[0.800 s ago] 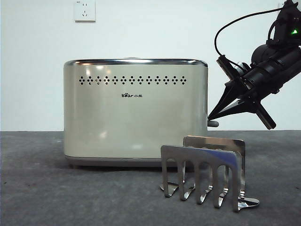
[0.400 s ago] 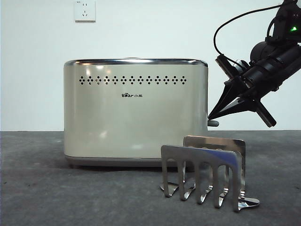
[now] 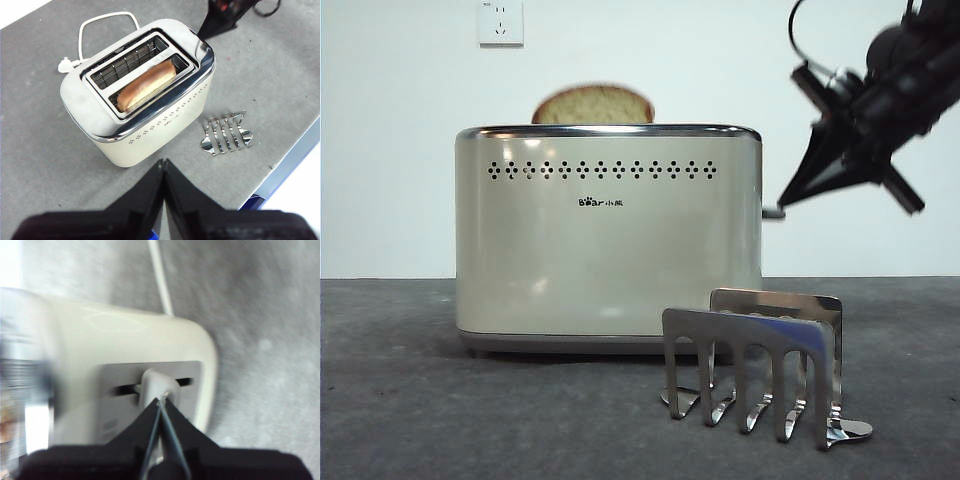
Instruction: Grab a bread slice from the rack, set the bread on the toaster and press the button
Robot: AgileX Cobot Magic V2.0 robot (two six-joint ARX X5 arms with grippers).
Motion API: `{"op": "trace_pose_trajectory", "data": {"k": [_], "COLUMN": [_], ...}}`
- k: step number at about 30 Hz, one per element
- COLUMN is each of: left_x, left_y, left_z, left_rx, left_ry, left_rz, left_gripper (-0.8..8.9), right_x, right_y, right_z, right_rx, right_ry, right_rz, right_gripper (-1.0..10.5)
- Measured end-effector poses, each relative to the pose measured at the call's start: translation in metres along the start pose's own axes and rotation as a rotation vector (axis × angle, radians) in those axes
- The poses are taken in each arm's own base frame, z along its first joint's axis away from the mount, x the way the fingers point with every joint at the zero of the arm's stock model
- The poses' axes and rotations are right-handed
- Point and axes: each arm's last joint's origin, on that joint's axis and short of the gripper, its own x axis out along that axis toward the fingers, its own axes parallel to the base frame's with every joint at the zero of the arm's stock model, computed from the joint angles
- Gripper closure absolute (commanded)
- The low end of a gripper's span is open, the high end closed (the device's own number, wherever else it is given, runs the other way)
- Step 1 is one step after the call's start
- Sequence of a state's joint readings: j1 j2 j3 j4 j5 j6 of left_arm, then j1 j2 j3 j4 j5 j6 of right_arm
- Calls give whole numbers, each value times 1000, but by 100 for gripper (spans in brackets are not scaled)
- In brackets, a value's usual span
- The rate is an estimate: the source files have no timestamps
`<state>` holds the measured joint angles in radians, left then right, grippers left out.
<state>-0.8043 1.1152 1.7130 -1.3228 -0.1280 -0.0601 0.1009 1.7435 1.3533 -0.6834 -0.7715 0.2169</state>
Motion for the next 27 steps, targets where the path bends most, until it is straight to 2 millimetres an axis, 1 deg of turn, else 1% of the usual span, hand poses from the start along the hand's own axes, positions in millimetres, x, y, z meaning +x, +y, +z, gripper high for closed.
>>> {"op": "trace_pose_trajectory", "data": {"k": [4, 6, 8, 10, 12, 14, 16, 18, 20, 23, 27], "left_x": [0, -3, -11, -22, -33, -42, -45, -46, -43, -35, -19], "left_y": [0, 0, 2, 3, 5, 7, 7, 7, 7, 6, 4], "left_z": [0, -1, -5, -10, -16, -20, -22, -23, -21, -17, -8], "left_rx": [0, -1, -4, -8, -12, -16, -17, -17, -16, -13, -11], "left_ry": [0, -8, -30, -64, -96, -122, -131, -134, -125, -101, -55], "left_rz": [0, 0, -2, -4, -6, -8, -8, -8, -8, -6, 1], "left_gripper": [817, 817, 817, 817, 817, 817, 817, 817, 817, 817, 817], "right_x": [-39, -65, -91, -119, -147, -175, -196, -206, -209, -209, -201], "right_y": [37, 61, 83, 106, 129, 151, 166, 173, 176, 176, 169], "right_z": [-7, -17, -29, -47, -70, -98, -121, -134, -138, -138, -134], "right_rx": [-103, -177, -251, -332, -418, -526, -657, -755, -785, -798, -752], "right_ry": [-104, -176, -253, -344, -432, -523, -597, -637, -650, -648, -588], "right_rz": [20, 30, 22, 11, 24, 37, 31, 16, 11, 6, -4], "right_gripper": [949, 949, 949, 947, 946, 946, 946, 946, 946, 946, 946]}}
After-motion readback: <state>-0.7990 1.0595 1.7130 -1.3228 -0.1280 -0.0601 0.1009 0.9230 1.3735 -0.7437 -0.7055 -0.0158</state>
